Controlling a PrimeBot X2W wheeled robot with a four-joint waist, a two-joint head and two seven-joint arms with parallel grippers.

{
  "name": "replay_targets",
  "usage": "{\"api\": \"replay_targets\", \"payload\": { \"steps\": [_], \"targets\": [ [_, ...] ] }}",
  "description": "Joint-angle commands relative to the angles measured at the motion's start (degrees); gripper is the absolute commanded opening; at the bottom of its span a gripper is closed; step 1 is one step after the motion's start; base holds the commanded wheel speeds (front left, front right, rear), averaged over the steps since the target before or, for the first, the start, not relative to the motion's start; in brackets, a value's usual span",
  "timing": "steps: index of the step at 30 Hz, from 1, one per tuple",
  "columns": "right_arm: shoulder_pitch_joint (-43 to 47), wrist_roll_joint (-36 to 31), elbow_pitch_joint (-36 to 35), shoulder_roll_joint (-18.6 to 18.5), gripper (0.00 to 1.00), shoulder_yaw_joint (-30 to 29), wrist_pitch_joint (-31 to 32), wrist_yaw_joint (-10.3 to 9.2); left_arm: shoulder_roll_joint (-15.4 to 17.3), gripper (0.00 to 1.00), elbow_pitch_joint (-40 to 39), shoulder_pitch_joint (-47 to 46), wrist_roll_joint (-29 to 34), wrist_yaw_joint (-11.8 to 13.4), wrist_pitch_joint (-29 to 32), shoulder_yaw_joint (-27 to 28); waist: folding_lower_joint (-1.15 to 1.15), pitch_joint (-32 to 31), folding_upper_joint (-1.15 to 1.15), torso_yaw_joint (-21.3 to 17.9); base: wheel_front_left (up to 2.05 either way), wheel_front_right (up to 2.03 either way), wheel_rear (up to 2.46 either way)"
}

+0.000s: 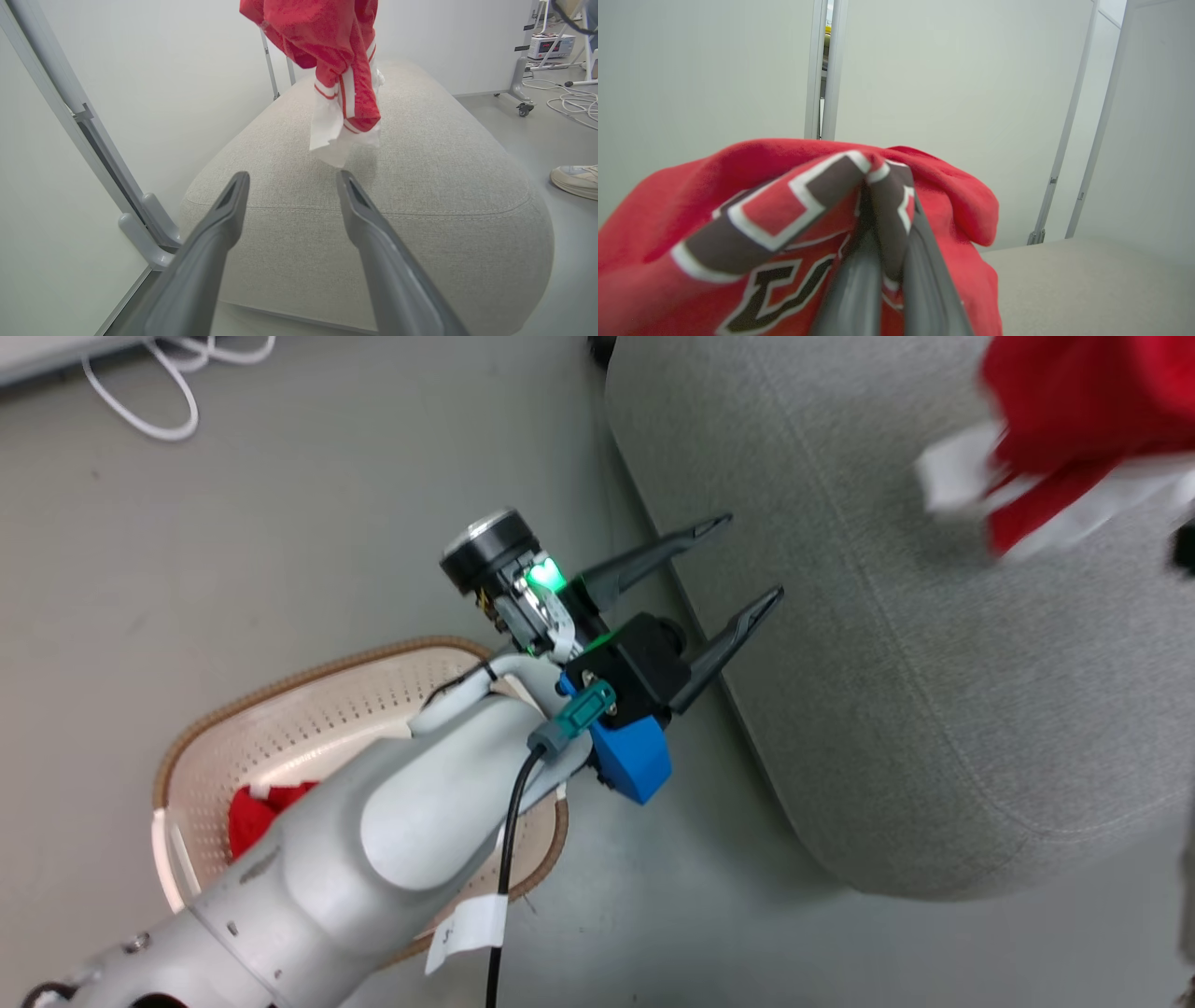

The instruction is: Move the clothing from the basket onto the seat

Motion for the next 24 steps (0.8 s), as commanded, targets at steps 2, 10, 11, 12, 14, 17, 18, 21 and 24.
{"api": "replay_targets", "payload": {
  "steps": [2, 10, 11, 12, 14, 17, 18, 21, 24],
  "targets": [
    [-3.27, 0.06, -1.3, -1.12, 0.0, -1.89, -0.02, 0.01, 0.86, 1.0, -0.7, -1.78, 0.53, 0.14, 0.43, 0.04, 0.0, 5.42, 0.0, 0.72, 0.0, 0.0, 0.0],
    [-18.06, -0.12, -2.51, -7.87, 0.0, -14.15, 0.0, 0.01, 3.85, 1.0, -5.34, -7.21, 2.29, 0.06, 3.07, -0.3, 0.0, 15.97, 0.0, 1.5, 0.0, 0.0, 0.0],
    [-19.0, -0.48, -1.45, -8.81, 0.0, -15.26, 0.01, 0.01, 4.08, 1.0, -5.9, -7.64, 2.35, 0.05, 3.33, -0.38, 0.0, 16.91, 0.0, 1.62, 0.0, 0.0, 0.0],
    [-20.12, -0.56, -0.6, -9.67, 0.0, -16.52, 0.0, 0.01, 4.34, 1.0, -6.42, -8.02, 2.52, 0.05, 3.66, -0.48, 0.0, 17.85, 0.0, 1.77, 0.0, 0.0, 0.0],
    [-21.57, -1.01, 1.26, -10.82, 0.0, -17.95, 0.0, 0.01, 5.0, 1.0, -7.28, -8.71, 2.73, 0.05, 4.11, -0.55, 0.0, 19.45, 0.0, 1.85, 0.0, 0.0, 0.0],
    [-21.43, -2.22, 5.51, -11.18, 0.0, -17.89, 0.01, 0.01, 5.77, 1.0, -8.29, -9.33, 2.99, 0.14, 4.52, -0.57, 0.0, 21.29, 0.0, 1.88, 0.0, 0.0, 0.0],
    [-21.13, -2.46, 7.13, -11.21, 0.0, -18.06, -0.01, 0.01, 5.94, 1.0, -8.56, -9.56, 3.01, 0.18, 4.62, -0.64, 0.0, 21.72, 0.0, 1.96, 0.0, 0.0, 0.0],
    [-19.55, -2.67, 11.19, -10.33, 0.0, -18.28, -0.01, 0.01, 5.96, 1.0, -9.3, -9.89, 2.87, 0.4, 4.66, -0.64, 0.0, 22.68, 0.0, 2.38, 0.0, 0.0, 0.0],
    [-18.1, -2.35, 14.85, -9.47, 0.0, -18.1, -0.01, 0.0, 5.87, 1.0, -9.52, -9.76, 2.82, 0.71, 4.52, -0.88, 0.0, 23.17, 0.0, 2.8, 0.0, 0.0, 0.0]
  ]
}}
